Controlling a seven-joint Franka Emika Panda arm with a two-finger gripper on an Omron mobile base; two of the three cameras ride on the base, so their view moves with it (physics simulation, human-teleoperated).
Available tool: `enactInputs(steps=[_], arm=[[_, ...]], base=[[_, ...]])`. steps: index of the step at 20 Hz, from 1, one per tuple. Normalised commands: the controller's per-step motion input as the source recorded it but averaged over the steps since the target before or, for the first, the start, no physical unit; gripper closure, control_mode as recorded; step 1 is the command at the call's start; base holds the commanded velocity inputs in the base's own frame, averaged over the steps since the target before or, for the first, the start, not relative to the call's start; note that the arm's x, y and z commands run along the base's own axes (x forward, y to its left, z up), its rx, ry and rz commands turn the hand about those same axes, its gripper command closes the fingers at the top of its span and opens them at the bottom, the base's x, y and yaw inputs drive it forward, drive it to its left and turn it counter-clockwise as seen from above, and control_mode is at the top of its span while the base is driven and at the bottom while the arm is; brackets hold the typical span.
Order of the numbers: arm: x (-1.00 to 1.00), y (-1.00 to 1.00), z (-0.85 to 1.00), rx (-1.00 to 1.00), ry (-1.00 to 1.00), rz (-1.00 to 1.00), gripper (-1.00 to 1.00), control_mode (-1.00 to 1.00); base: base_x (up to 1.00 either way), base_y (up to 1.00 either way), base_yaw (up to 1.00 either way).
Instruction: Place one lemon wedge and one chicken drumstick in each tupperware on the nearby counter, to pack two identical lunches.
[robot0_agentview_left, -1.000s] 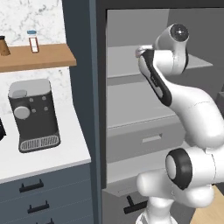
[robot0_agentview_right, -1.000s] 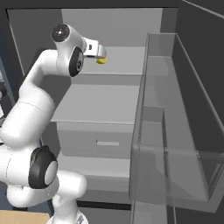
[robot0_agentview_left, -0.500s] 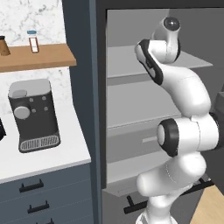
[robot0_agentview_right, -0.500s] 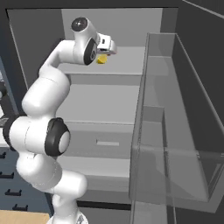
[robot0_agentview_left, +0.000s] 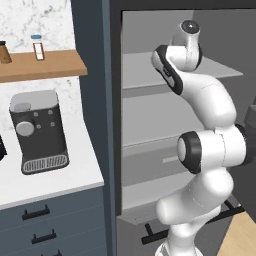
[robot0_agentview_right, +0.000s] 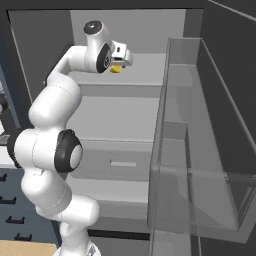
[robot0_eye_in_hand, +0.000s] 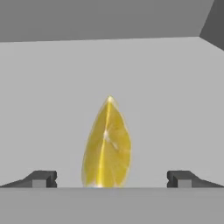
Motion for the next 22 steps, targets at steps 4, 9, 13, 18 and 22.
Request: enactInputs(steps=[4,9,13,18,22], arm=[[0.23,0.02,-0.01,0.00,0.05,0.00,-1.00,-1.00],[0.30,0.00,-0.01,0.00,0.06,0.00,-1.00,-1.00],[0.09,0.00,-0.17,0.00,0.15,0.00,-1.00,-1.00],[0.06,0.00,-0.14,0.00,0.09,0.00,-1.00,-1.00],[0.00,0.00,-0.28,0.00,0.13,0.00,1.00,-1.00]], base=[[0.00,0.00,0.00],[0.00,0.00,0.00],[0.00,0.00,0.00],[0.00,0.00,0.00],[0.00,0.00,0.00]])
